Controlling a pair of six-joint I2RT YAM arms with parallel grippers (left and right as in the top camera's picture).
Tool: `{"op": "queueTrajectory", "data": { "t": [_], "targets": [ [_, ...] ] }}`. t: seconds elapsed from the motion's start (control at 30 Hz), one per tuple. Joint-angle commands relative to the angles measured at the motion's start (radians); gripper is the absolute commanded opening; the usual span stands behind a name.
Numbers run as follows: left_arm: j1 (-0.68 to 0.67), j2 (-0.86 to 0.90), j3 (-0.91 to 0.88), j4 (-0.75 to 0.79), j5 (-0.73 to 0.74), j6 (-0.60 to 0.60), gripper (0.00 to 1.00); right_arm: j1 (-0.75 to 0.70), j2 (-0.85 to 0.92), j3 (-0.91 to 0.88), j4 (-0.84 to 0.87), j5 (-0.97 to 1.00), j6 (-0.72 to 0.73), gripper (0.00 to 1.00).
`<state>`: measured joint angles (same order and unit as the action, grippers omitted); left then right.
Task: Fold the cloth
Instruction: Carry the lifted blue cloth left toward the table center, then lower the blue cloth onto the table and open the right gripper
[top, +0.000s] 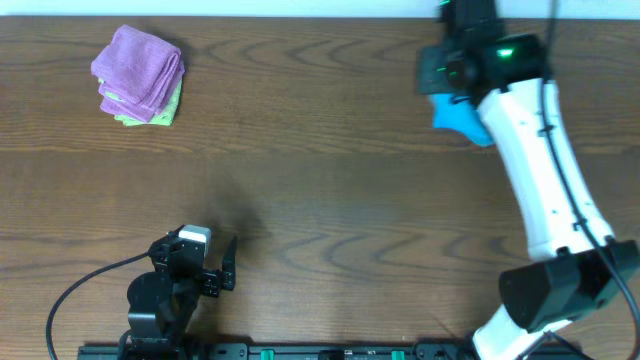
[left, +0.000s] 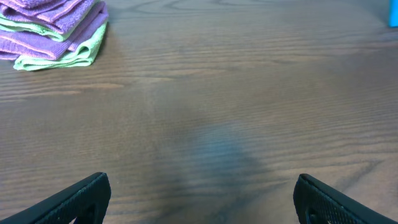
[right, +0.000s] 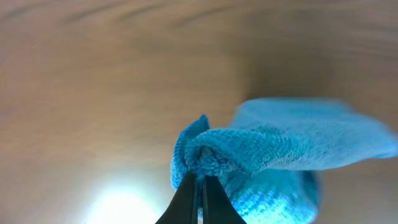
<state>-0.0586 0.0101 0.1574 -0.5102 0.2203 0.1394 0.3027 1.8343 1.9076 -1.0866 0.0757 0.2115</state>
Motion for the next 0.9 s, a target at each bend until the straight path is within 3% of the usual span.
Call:
{"op": "queueTrajectory", "data": {
  "t": [0.0,0.03,0.07,0.1,0.13,0.17,0.23,0.4,0.5,0.6,0.67,0.87],
  "targets": [
    [0.006,-0.006,-0.016,0.002,-0.007,0.018,0.95,0.135,0.042,0.007,-0.035,-0.349,-0.116,0.01],
    [0.006,-0.006,-0.016,0.002,-0.007,0.018,0.95,0.188,0.061,0.007,-0.064,-0.419,-0.179,0.04],
    [0.006,-0.006,-0.016,0.002,-0.007,0.018,0.95,0.231,0.076,0.007,-0.095,-0.439,-0.224,0.2],
    [0.006,-0.006,-0.016,0.002,-0.007,0.018,0.95,0.271,0.092,0.007,-0.128,-0.42,-0.255,0.53],
    [0.006,-0.006,-0.016,0.002,-0.007,0.018,0.96,0.295,0.102,0.007,-0.15,-0.383,-0.266,0.79],
    [0.006,-0.006,-0.016,0.002,-0.007,0.018,0.96,0.318,0.116,0.007,-0.172,-0.306,-0.266,0.91],
    [0.006,-0.006,-0.016,0.002,-0.007,0.018,0.95,0.327,0.133,0.007,-0.198,-0.194,-0.253,0.99],
    [0.006,-0.006,-0.016,0.002,-0.007,0.018,0.95,0.249,0.161,0.007,-0.198,-0.133,-0.23,0.99],
    [0.006,-0.006,-0.016,0.002,-0.007,0.018,0.95,0.178,0.193,-0.006,-0.195,-0.132,-0.209,0.86],
    [0.006,-0.006,-0.016,0.002,-0.007,0.018,0.96,0.131,0.225,-0.043,-0.18,-0.163,-0.19,0.57],
    [0.006,-0.006,-0.016,0.002,-0.007,0.018,0.95,0.113,0.246,-0.085,-0.146,-0.181,-0.19,0.05],
    [0.006,-0.006,-0.016,0.002,-0.007,0.018,0.95,0.093,0.274,-0.216,0.018,-0.174,-0.19,0.01]
  ]
}}
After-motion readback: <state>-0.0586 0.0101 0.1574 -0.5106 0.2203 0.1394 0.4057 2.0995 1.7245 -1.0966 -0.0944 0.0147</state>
